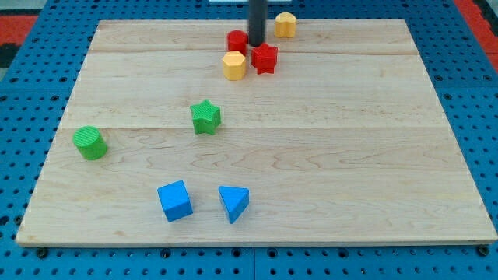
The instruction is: Move the red star diagonally to the yellow hexagon
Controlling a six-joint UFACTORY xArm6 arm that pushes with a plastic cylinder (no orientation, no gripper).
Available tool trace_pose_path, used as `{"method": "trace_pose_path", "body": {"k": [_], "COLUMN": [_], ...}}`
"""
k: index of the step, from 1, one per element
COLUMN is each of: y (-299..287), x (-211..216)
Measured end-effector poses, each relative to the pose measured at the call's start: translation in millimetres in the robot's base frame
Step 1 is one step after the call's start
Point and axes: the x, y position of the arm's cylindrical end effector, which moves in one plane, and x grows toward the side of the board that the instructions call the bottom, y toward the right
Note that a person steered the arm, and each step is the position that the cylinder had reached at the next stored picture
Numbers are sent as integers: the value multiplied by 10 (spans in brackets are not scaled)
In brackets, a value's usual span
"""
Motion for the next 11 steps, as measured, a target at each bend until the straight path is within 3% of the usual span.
{"method": "trace_pose_path", "body": {"k": [1,3,4,5,6,8,9,10,11], "y": [-98,668,658,726,943,1292,149,-454,124], "x": [247,168,566,662,94,461,769,646,177]}}
